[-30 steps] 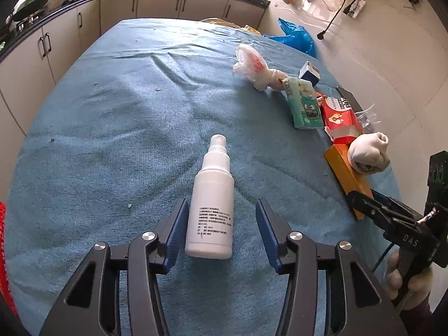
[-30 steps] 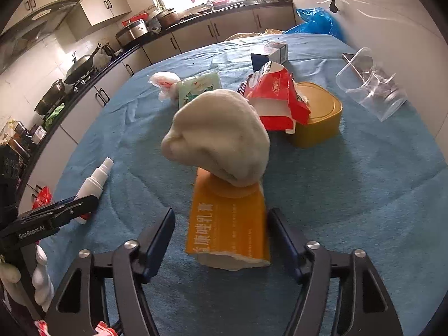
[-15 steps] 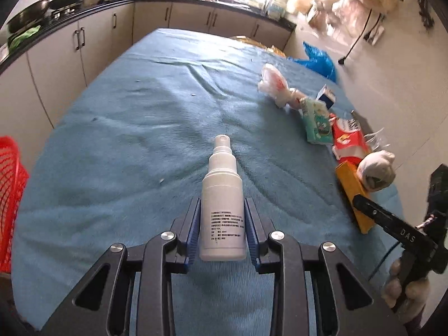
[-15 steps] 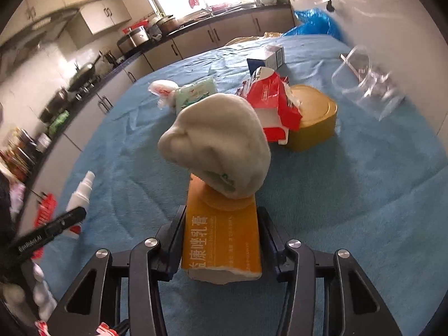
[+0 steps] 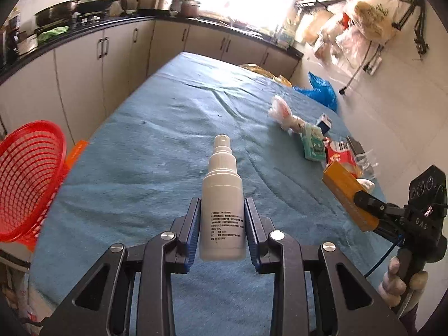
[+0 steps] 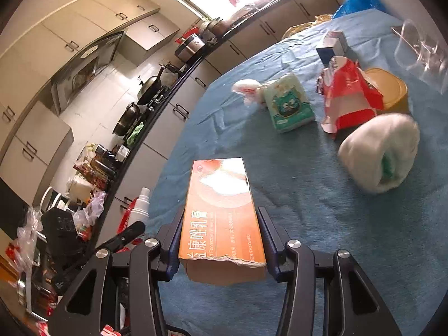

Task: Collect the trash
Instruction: 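Carry the spray bottle and orange carton to the red basket, then open both tools to drop the bottle and carton into the basket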

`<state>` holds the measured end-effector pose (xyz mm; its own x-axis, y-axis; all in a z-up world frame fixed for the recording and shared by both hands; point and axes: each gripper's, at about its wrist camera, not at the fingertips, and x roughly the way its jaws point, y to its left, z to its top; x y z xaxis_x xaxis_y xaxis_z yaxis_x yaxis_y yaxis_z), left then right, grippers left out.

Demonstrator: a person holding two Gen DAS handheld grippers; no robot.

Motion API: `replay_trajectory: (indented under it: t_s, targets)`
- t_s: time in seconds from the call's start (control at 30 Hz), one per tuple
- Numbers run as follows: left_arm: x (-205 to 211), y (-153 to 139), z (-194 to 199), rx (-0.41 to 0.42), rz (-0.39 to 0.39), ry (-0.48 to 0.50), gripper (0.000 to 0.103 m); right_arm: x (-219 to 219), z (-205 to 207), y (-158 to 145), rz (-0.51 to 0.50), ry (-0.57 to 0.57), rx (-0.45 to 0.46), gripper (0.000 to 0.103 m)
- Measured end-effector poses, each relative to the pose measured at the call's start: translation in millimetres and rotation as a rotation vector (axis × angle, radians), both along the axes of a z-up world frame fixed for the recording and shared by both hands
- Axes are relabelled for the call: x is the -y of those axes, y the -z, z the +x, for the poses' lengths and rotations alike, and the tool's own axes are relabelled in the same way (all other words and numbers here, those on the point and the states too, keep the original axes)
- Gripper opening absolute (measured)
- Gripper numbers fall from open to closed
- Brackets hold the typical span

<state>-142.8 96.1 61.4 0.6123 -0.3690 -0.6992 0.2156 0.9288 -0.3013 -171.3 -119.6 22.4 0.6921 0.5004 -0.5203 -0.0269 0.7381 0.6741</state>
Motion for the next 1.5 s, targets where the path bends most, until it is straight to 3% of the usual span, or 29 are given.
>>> replay_trajectory:
  t_s: [0.33,0.87,1.17,1.4,1.5]
  targets:
    - [-64,-14,-20,0.052,-0.03,-0.15,0.029,-43,17,-13,-0.044,-0.07,0.017,0.052]
    - [-193,-7,-23,0.051,-0.011,-0.439,0.029,-180,77,-24,-0.103,-0.315,0.026,0.052]
    - [-232,1,-6,0.03,0.017,-0.48,0.029,-283,122,-34,-0.132,-0.463,0.056,0.052]
    - [-246,-1,-3,0.036,0.013,-0.506,0.029,-348,151,-22,-0.129,-0.531,0.055,0.055]
    - [-247,-4,-5,0.049,0.01,-0.503,0.043,-358,158,-17,-0.118,-0.523,0.041,0.067]
